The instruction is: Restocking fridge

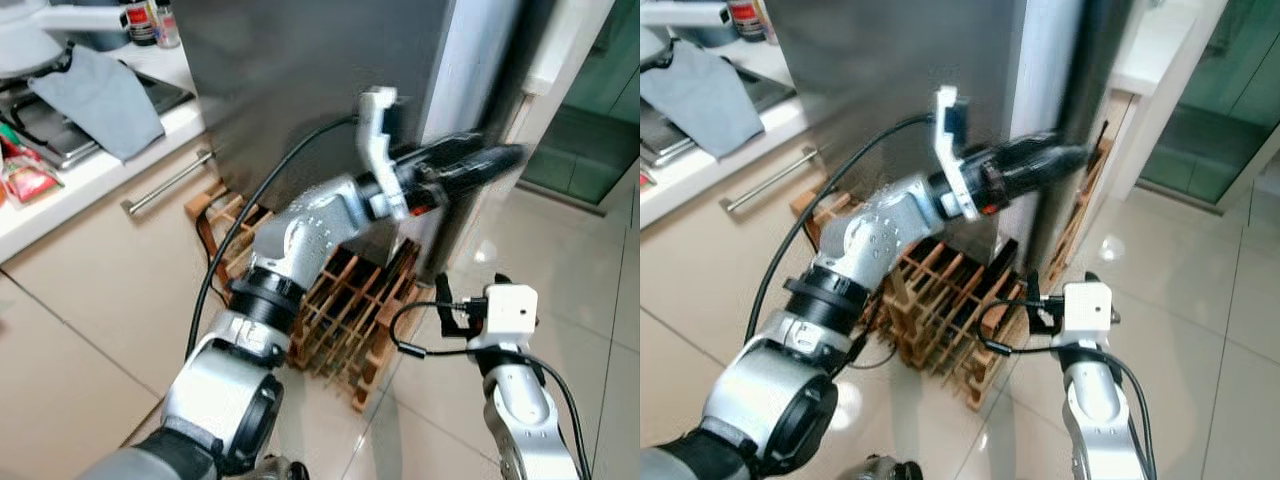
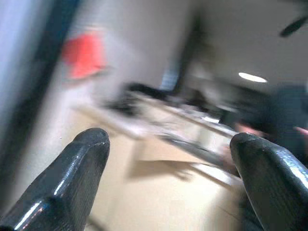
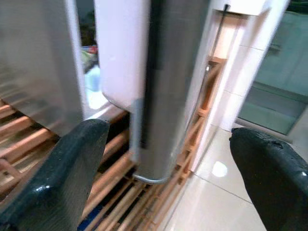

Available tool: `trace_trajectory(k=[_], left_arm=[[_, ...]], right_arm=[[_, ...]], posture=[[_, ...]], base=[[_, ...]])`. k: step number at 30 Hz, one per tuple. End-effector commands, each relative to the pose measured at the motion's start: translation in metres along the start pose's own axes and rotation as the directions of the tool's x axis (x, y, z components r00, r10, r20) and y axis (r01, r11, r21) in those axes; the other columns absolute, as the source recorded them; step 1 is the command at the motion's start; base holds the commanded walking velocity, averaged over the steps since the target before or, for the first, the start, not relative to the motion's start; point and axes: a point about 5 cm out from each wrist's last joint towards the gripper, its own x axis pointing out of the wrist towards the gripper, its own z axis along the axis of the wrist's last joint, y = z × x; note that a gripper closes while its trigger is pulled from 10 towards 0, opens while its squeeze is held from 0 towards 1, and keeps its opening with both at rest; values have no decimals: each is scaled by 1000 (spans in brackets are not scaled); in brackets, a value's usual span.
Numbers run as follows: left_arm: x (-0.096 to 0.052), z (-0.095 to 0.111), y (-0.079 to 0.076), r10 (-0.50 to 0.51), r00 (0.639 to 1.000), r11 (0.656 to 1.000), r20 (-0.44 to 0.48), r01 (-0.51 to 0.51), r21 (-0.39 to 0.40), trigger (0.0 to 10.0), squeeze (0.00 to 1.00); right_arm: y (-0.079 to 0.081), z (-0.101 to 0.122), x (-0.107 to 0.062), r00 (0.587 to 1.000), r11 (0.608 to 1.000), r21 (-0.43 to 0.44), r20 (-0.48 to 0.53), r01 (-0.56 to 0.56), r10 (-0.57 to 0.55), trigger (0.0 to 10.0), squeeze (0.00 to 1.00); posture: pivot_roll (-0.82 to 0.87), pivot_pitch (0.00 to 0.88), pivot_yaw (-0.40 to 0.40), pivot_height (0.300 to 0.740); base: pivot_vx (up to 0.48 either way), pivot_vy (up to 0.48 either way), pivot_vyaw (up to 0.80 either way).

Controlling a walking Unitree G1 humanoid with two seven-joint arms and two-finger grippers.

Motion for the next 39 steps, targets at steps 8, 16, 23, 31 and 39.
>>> trace_trajectory(k=[8,16,23,31,39], left_arm=[[-7,-15,-3,112,992,994,50,-112,-17,10000,0],[-154,-12,10,594,804,793,-12,-584,171,10000,0],[-221,8,1,826,551,509,117,-820,263,10000,0],[-211,-11,18,931,318,255,179,-918,304,10000,0],[-190,-30,13,934,283,173,219,-893,415,10000,0]], right_arm=[[11,8,8,999,999,5,15,-42,42,10000,27],[-3,13,26,1000,999,34,21,2,-3,10000,20],[8,20,48,999,998,43,36,-41,39,10000,35],[24,32,75,999,974,226,23,-28,24,10000,39],[29,23,76,997,980,181,2,-81,81,10000,47]], posture=[[-183,0,57,740],[-119,0,41,740],[-56,0,12,740],[-55,0,-2,740],[-14,0,-39,740]], base=[[0,0,0],[0,0,0],[0,0,503],[0,0,732],[0,0,730]])
